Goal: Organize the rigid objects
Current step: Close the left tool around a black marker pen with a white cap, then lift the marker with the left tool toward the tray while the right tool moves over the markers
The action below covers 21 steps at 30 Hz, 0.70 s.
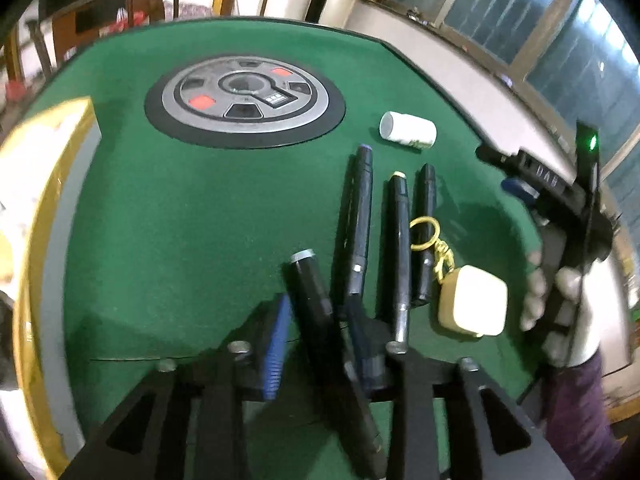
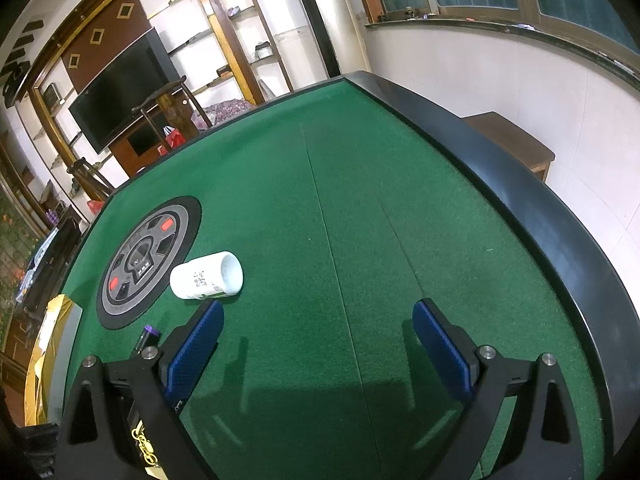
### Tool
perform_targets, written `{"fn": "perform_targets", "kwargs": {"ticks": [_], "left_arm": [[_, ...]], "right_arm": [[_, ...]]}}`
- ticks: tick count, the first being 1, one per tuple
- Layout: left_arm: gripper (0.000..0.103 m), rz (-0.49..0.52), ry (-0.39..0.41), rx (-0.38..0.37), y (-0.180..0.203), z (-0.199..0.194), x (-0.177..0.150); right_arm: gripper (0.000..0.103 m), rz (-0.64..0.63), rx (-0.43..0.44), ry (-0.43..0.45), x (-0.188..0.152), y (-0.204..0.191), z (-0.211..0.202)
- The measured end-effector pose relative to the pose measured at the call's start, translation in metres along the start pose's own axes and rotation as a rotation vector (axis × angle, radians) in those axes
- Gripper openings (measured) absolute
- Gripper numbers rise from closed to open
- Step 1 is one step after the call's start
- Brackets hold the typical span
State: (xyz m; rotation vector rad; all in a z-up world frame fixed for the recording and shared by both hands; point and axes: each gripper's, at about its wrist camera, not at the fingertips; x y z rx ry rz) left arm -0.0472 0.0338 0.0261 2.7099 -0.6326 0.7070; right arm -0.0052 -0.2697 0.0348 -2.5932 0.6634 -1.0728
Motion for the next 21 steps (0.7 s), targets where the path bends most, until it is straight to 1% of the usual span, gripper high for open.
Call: {"fn": "perform_targets", "kwargs": {"ticks": [1,2,3,6,8,9,10,11,12,13,14,15,16,18,21], "left_arm": [[0.044,0.019,-0.008,0.017,0.003,-0.001,-0.002],[0.044,0.045,-0.022,0.046,0.009,0.001,-0.005],[0.044,0.083,-0.021,0.090,0.017,0.001,-0.007],[0.044,0.176,-0.015,0.192,0.038,0.003,-0.015],[0.044,0.199,-0.004,0.209,0.044,0.000,-0.020],[0.044,0.207,-0.004,0.201,0.046,-0.002,-0.023],[0.038,0.204,-0.006,0.178,0.045,-0.003,-0.025],[0.035,0.193,-0.001,0.145,0.043,-0.006,-0.027],[0.025,0.187,0.005,0.126,0.042,-0.008,-0.029],[0.019,0.163,0.011,0.081,0.036,-0.012,-0.032],[0.017,0.139,0.016,0.047,0.034,-0.012,-0.032],[0.015,0.100,0.031,-0.007,0.027,-0.016,-0.034],[0.015,0.081,0.048,-0.030,0.024,-0.021,-0.036],[0.015,0.062,0.112,-0.054,0.019,-0.037,-0.039],[0.015,0.063,0.210,-0.098,0.015,-0.063,-0.045]], "right_arm": [[0.095,0.000,0.000,0.001,0.000,0.000,0.000],[0.095,0.000,0.001,0.001,0.000,0.000,0.000],[0.095,0.000,0.002,0.002,0.000,0.000,0.000],[0.095,0.002,0.001,0.000,0.000,0.001,0.000],[0.095,0.008,0.002,0.000,0.000,0.001,-0.001],[0.095,0.010,0.001,-0.001,0.000,0.001,-0.001],[0.095,0.012,0.001,-0.001,0.000,0.002,0.000],[0.095,0.013,-0.001,-0.002,-0.001,0.002,0.000],[0.095,0.015,-0.002,-0.004,-0.001,0.003,0.001],[0.095,0.017,-0.004,-0.004,-0.001,0.003,0.001],[0.095,0.021,-0.007,-0.006,-0.001,0.004,0.001],[0.095,0.025,-0.009,-0.008,-0.001,0.005,0.002],[0.095,0.031,-0.010,-0.012,-0.001,0.007,0.002],[0.095,0.057,-0.013,-0.023,0.001,0.013,0.004],[0.095,0.111,-0.003,-0.032,0.003,0.024,0.005]]}}
Point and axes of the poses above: each gripper's, at about its wrist camera, not at the fingertips, and z roughly the way its jaws point, y to its right, x to its top, and after that the axes turned 11 degrees about z, right-handed
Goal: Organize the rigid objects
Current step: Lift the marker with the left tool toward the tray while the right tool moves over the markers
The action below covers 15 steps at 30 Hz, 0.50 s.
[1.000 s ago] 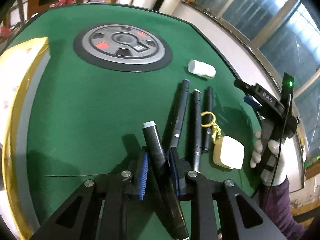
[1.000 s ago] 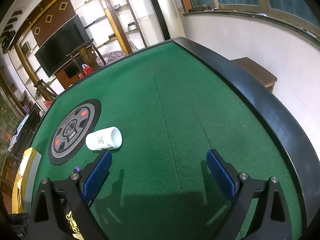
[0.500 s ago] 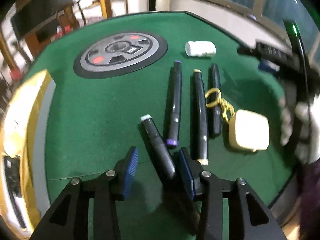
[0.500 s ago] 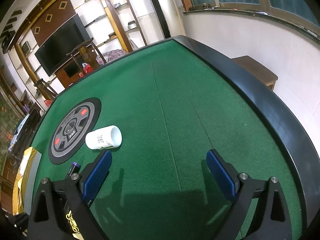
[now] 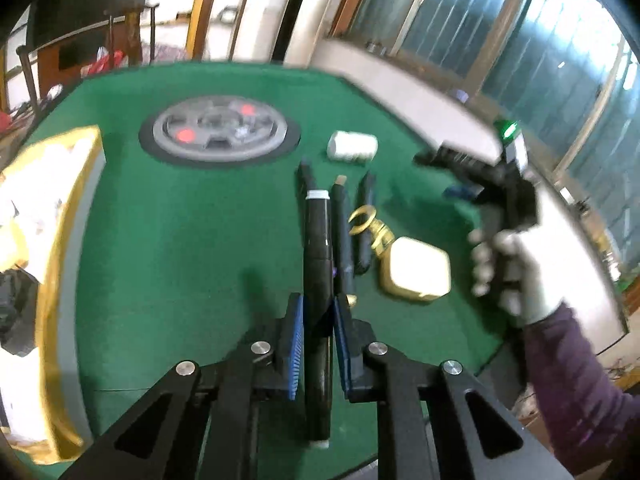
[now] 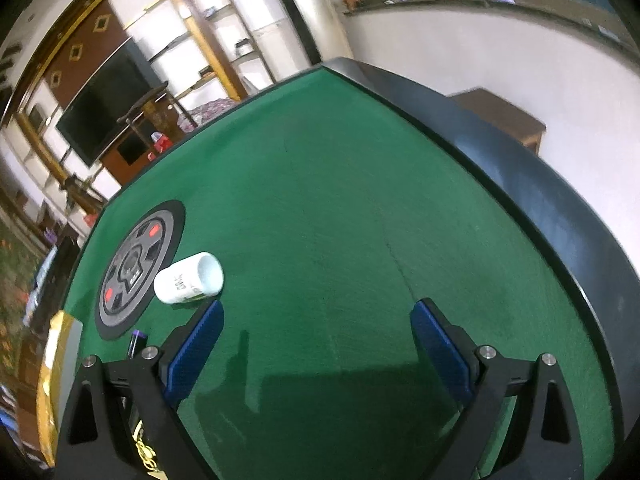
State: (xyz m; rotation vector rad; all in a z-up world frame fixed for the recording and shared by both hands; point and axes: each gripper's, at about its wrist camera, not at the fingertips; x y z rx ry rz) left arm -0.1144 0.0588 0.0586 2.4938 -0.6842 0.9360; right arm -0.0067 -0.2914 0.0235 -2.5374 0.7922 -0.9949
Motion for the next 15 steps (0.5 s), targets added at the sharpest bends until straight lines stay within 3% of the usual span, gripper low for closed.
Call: {"fn": "perform_targets", "kwargs": {"ticks": [4,8,12,15], "left_arm": [[0.015,-0.007,0.097,-0.035,-0.006,-0.035,-0.003],[0.015,-0.039,0.172,-0.072,-0.021,-0.069,-0.010],[0.015,-0.063,0.233,-0.049,-0.043,-0.099,-0.022],[0.015,-0.102,0.269,-0.035,-0.063,-0.114,-0.031]], "right_arm": [[0.095,0.019,-0.006,0.012,-0.001,0.002,-0.002],[0.095,-0.038,-0.084,-0.005,-0.004,-0.010,0.003],[0.095,-0.159,-0.175,-0.005,-0.015,-0.033,-0.010],[0.095,-0.205,-0.149,0.039,-0.020,-0.060,-0.041]]}}
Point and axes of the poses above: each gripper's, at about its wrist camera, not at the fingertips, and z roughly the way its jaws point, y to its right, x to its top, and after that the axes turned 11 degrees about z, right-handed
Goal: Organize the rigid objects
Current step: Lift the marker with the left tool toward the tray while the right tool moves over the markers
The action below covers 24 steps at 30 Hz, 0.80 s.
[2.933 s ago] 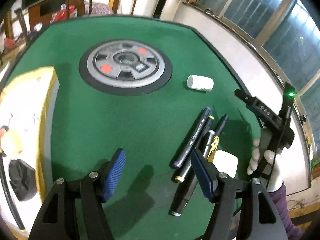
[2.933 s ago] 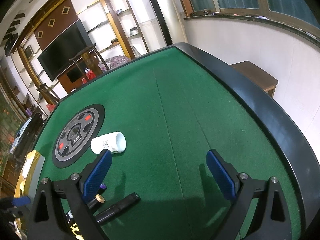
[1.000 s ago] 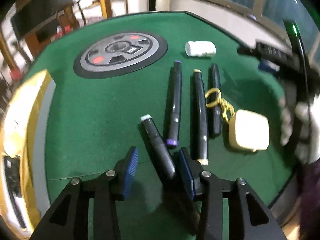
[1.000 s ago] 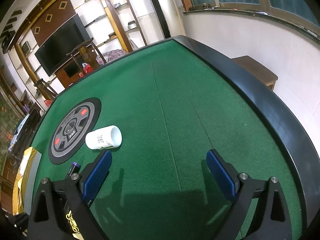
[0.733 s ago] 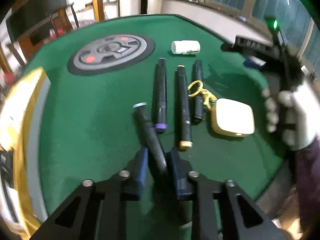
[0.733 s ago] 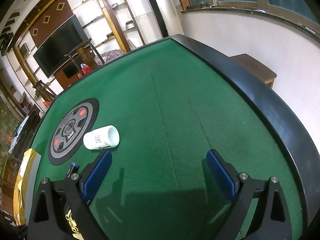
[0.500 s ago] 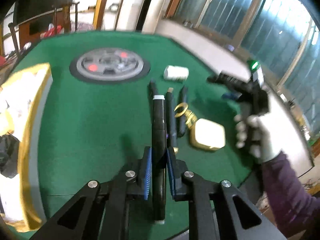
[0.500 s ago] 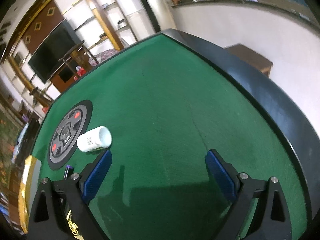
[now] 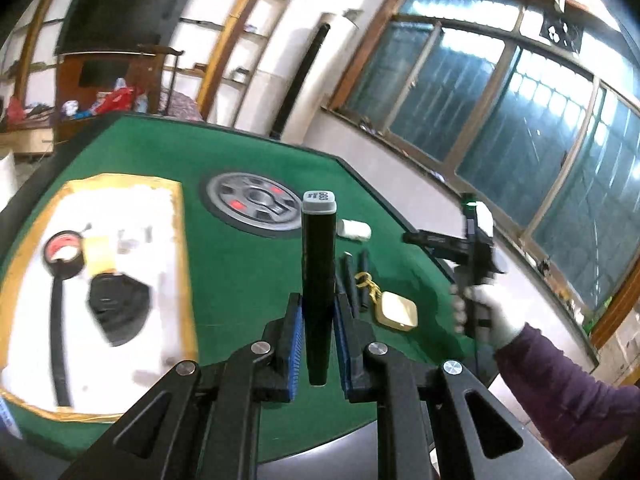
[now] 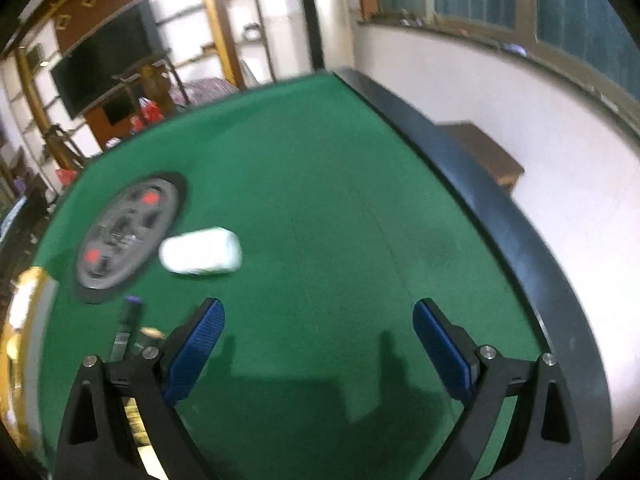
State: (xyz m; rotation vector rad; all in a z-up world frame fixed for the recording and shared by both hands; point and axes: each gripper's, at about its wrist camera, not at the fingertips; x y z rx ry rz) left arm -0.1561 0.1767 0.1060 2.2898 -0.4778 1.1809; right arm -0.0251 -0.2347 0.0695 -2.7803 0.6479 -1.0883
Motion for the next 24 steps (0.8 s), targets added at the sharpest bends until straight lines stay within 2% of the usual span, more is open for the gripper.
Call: {"fn": "perform_targets", "kwargs": {"ticks": [4,6,9,14,19,24], "left_arm": [[0.015,-0.057,0.042,0.020,-0.024,-0.016,-0.004],[0.015,-0.082,0.064,0.038,-0.036,-0.025,-0.008],[0.015,-0.112,0.090,0.061,-0.052,-0.039,-0.013],[0.015,-0.156,0.118,0.087,-0.074,-0.055,-0.022],[0.015,-0.192,0.134,0.097,-0.092,-0.067,-0.031],[0.015,-0.200,0.151,0.105,-0.097,-0.075,-0.036]], "right_arm": [[0.097,-0.072,0.031,0.101,-0.001,-0.035,-0.042],[0.099,-0.121,0.069,0.068,-0.005,-0.054,-0.043],[0.099,-0.190,0.059,-0.010,-0.015,-0.082,-0.033],[0.099,-0.239,0.120,-0.083,-0.035,-0.117,-0.024],[0.099,-0.249,0.142,-0.109,-0.042,-0.136,-0.019],[0.099,-0.272,0.185,-0.174,-0.051,-0.149,-0.010]]}}
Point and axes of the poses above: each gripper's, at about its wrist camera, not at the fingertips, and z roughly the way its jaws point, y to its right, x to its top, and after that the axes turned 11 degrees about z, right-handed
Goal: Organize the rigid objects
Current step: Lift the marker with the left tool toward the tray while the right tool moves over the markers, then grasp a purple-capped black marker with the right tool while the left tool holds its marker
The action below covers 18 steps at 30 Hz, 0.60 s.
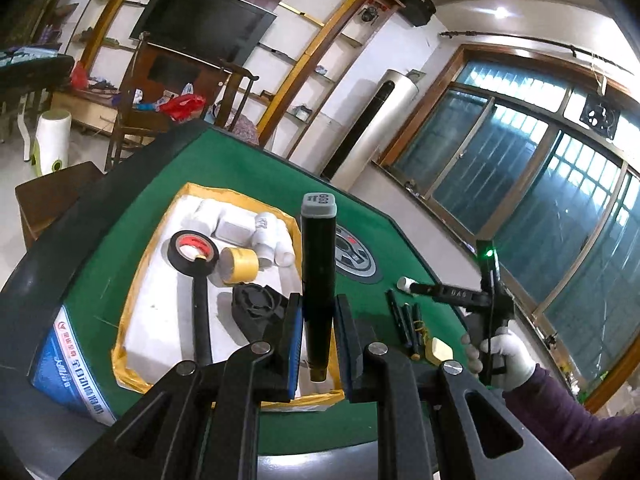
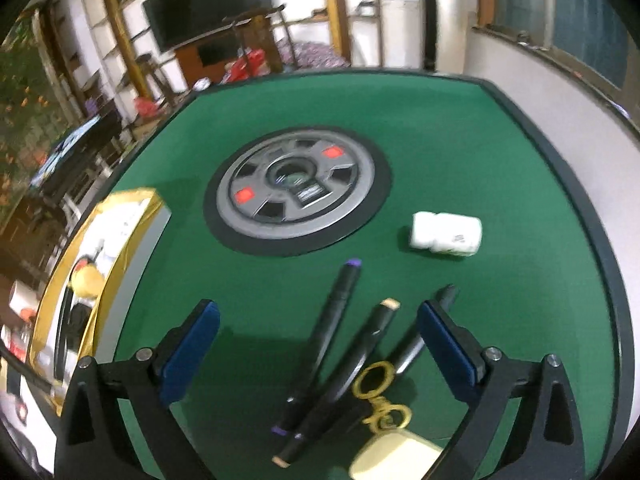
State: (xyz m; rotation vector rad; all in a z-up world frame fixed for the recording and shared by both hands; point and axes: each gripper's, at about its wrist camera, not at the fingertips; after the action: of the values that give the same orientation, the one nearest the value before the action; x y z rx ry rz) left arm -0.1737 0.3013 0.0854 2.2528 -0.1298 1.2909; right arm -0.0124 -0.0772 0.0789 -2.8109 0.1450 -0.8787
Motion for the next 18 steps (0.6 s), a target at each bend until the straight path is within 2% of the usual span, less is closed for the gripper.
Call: {"fn": "perform_targets", "kwargs": {"ticks": [4,6,8,10,13,15,18], "left_arm": [[0.015,-0.024,-0.007,-0.011,-0.004,0.002,-0.002],[0.015,-0.025,-0.017,-0.015,-0.003,0.004,-0.003],[0.015,-0.020,-0.021,-0.018,-0.001,0.005,-0.003],[0.015,-0.011,-0.025,-0.019,0.002,0.005,-0.004],[0.015,-0.008,-0.031,-0.018,0.002,0.006,-0.004],[0.015,-0.014,-0.039,-0.014,0.000,0.008,-0.004],[0.015,-0.033,-0.054,-0.011,-0.004,0.012,-0.004]], "right_arm": [[0.097,-0.073,-0.057,-0.028,-0.008,-0.018,0.015],[0.088,-0.091,-0.086,-0.055,-0.009,-0.022,0.026],[0.070,-0.086,-0.105,-0.101,-0.009,-0.020,0.044],[0.062,-0.072,-0.120,-0.133,-0.010,-0.016,0.056],[0.060,-0.055,-0.129,-0.143,-0.013,-0.011,0.067],[0.055,-0.064,-0.121,-0.136,-0.016,-0.013,0.066],[0.025,-0.082,-0.094,-0.126,-0.024,-0.017,0.060]]}}
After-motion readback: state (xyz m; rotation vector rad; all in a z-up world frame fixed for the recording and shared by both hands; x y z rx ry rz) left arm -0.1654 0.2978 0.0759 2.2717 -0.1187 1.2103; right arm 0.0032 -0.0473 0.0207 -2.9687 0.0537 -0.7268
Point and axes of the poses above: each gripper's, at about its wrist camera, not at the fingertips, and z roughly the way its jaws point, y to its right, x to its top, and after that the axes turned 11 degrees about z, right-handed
